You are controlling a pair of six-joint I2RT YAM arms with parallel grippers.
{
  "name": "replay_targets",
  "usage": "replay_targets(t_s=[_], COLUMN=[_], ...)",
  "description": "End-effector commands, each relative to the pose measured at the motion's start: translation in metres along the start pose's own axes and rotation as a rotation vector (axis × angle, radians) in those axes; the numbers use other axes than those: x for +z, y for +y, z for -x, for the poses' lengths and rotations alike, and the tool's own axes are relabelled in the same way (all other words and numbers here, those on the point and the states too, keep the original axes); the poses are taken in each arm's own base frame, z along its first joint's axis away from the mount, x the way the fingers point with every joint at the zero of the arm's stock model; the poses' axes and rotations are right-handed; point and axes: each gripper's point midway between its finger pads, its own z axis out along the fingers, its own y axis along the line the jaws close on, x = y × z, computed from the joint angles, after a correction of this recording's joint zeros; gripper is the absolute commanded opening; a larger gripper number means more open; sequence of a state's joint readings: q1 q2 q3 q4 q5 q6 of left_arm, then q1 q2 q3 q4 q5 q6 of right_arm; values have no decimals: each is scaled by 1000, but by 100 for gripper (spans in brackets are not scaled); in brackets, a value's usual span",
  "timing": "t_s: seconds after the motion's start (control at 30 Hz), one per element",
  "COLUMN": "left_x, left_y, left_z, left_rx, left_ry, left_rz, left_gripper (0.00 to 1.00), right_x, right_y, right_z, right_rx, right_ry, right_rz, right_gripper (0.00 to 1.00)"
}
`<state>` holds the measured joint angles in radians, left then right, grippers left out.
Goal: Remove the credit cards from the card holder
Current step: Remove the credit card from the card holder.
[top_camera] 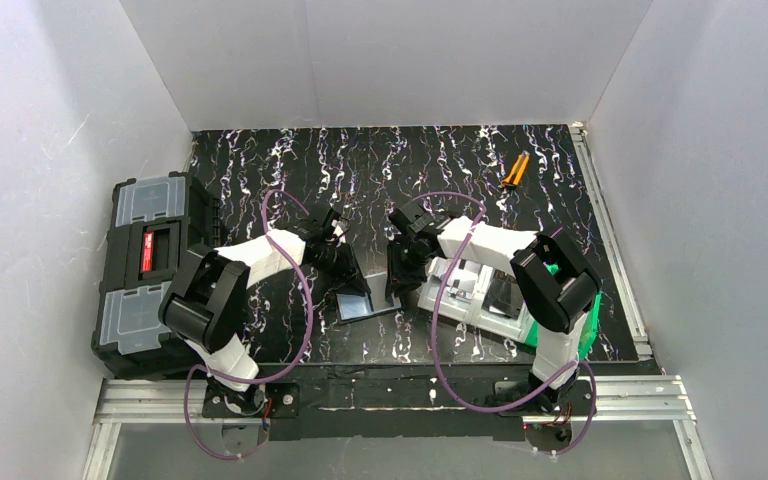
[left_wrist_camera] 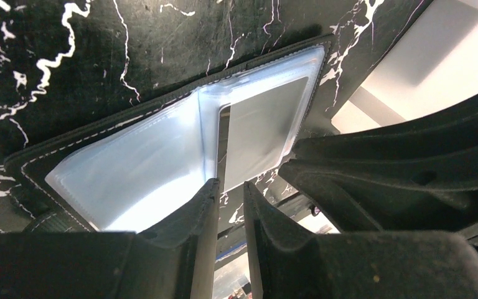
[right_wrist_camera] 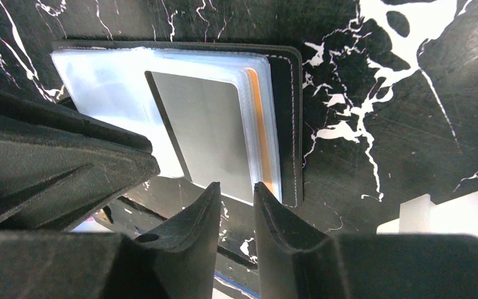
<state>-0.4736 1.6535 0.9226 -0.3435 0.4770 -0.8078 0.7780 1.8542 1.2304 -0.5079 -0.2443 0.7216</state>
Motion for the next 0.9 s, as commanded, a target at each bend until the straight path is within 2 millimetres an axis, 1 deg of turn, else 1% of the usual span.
replay_targets(t_s=[0.0,0.13,0.3,0.47,0.67,0.87], left_x=[6,10,14,19,22,24], left_y=[6,9,15,17,16,14], left_z=[-7,-8,-10,-11,-12,-12], left_rx=[-6,-8,-12,-12,-15,-23], left_ry=[31,41,52,66,74,76], left_rz=[1,6,17,13,-2,-21], left_gripper=[20,20,20,20,19,12], right_x=[-1,3,9,16,22,27], right_y=[4,2,-2,-4,-2,2], right_z=[2,2,-2,-5,-9,-13], right_rx=[-39,-45,-55,-55,-66,-82], right_ry=[-9,1,18,43,65,83], right_rz=[-23,-46,-77,-92,-93,-102], right_gripper=[32,29,28,19,16,16])
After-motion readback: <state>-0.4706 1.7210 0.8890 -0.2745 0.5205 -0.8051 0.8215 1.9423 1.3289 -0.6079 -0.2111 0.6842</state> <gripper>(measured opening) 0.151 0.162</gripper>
